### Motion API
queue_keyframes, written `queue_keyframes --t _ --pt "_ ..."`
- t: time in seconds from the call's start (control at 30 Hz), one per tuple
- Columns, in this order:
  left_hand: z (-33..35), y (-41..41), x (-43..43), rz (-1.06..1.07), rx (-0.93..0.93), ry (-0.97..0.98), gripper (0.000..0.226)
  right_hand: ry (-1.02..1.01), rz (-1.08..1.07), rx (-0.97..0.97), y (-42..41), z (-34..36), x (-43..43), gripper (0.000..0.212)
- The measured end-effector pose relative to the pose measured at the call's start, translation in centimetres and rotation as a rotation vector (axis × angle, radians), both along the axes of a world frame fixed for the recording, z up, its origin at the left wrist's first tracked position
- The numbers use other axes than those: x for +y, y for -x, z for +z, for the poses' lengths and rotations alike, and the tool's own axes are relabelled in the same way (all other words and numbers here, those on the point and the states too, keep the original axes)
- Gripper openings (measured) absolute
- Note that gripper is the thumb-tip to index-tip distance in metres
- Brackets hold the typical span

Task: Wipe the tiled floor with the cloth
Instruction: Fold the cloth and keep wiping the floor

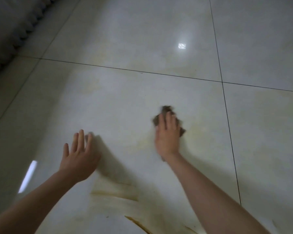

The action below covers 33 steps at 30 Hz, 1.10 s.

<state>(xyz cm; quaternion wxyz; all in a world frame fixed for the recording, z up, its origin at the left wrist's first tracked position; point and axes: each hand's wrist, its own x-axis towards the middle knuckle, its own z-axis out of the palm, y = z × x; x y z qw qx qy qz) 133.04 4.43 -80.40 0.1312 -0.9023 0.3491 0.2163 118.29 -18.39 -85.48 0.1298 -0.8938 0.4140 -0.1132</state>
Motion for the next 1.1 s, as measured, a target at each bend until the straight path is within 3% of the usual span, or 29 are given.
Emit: queue_keyframes --t 0.1,0.2,0.23,0.4,0.57,0.63,0.77,0.83,0.93,1.0,1.1 --pt "-0.8 -0.6 -0.9 0.104 0.105 -0.027 0.089 -0.027 0.487 -0.036 -0.3 0.2 5.0 0.048" --pt "-1.9 -0.4 -1.7 0.234 0.222 0.013 0.104 -0.035 0.874 -0.008 0.7 0.4 0.6 0.042" --pt "-2.2 -0.4 -1.6 0.248 0.239 0.027 0.105 -0.033 0.845 -0.017 0.9 0.4 -2.1 0.04" --pt "-2.5 -0.9 -1.5 0.212 0.265 -0.046 0.097 -0.03 0.239 -0.021 2.8 0.2 -14.6 0.041" --pt "-1.6 -0.6 -1.9 0.22 0.291 -0.131 0.098 -0.011 -0.172 -0.023 -3.0 -0.5 -14.6 0.047" --pt "-1.2 -0.7 -2.3 0.249 0.313 -0.155 0.107 0.001 -0.092 -0.059 -6.6 -0.6 -11.7 0.051" --pt "-0.8 -0.8 -2.6 0.248 0.341 -0.204 0.109 -0.043 0.342 -0.156 -12.0 -0.7 -3.9 0.048" --pt "-0.7 -0.8 -2.5 0.238 0.342 -0.205 0.11 -0.06 0.675 -0.188 -12.4 -0.5 -0.8 0.043" --pt "-0.4 -0.7 -2.7 0.223 0.353 -0.209 0.11 -0.078 1.127 -0.075 -11.9 0.0 -2.9 0.039" --pt "-0.3 -0.7 -2.8 0.218 0.35 -0.199 0.111 -0.084 1.048 -0.061 -11.5 0.6 -8.1 0.038" --pt "-0.5 -0.7 -2.7 0.216 0.357 -0.157 0.11 -0.013 0.636 -0.006 -9.0 0.7 -17.8 0.04"
